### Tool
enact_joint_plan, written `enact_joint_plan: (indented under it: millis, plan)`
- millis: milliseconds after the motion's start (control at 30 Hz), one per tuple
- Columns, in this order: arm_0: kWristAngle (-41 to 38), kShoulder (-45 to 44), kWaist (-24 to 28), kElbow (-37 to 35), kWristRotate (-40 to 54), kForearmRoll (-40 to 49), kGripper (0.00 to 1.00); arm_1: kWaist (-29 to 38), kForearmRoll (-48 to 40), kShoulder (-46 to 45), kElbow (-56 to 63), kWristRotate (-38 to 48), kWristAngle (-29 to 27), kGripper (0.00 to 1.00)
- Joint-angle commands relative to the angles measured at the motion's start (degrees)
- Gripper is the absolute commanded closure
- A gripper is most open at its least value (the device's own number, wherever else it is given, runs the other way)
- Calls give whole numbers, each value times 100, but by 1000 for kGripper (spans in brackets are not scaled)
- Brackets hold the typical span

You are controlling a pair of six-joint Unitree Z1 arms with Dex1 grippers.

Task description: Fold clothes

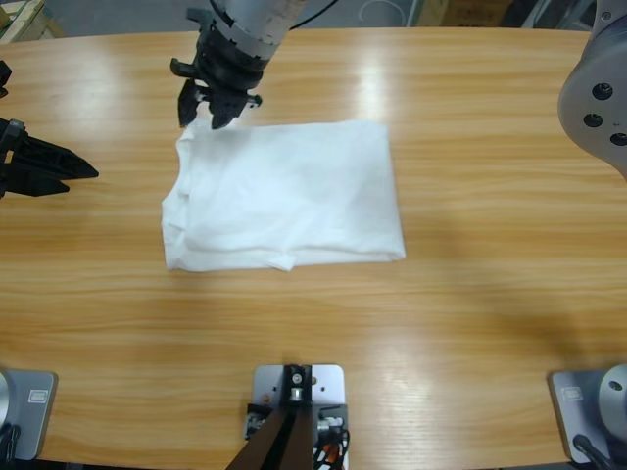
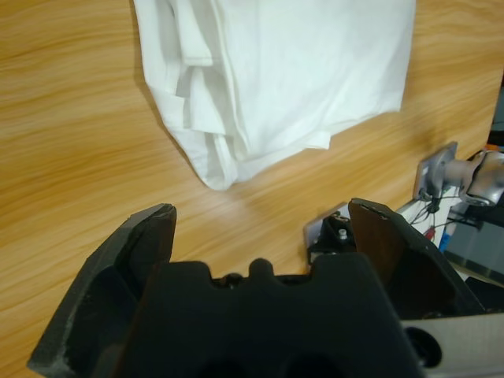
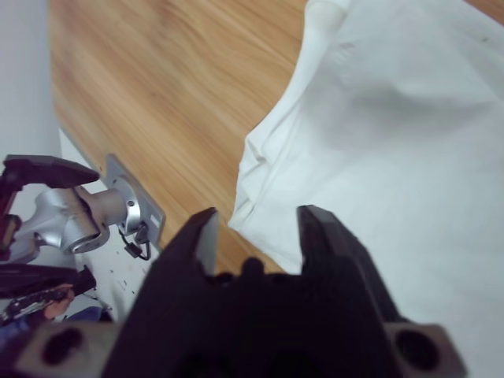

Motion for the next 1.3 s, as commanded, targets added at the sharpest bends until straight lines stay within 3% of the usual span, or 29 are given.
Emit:
enact_joint_plan:
  millis: [33,200,267,467,733,800,867,933,1167,1300]
  plan:
    - [-81,123,-45,233,83,-60,134,17,354,31,-3234,-290,-128,0]
    - [-81,119,-54,240,90,-72,133,-155,1769,-295,-3229,-849,-997,0]
    - [-86,133,-54,242,101,-88,133,-220,2154,-380,-3222,-961,-1088,0]
    - [-98,112,-54,253,101,-97,133,-354,2178,-642,-2761,-764,-923,0]
    - [-100,22,-54,286,101,-105,133,-407,2034,-1535,-253,-595,-1129,0]
    - [-107,24,-54,286,101,-114,133,-407,1268,-2069,1152,-522,-1102,0]
    - [-107,22,-54,286,113,-116,133,-426,-332,-2936,3402,-172,-916,0]
    - [-111,22,-54,286,131,-123,133,-486,-1386,-3547,4942,62,-807,0]
    - [-195,251,-79,255,189,-125,136,-799,-1847,-4395,6086,58,-788,0]
    - [-186,337,-223,226,180,-125,138,-1101,-2692,-5151,7253,136,-534,4]
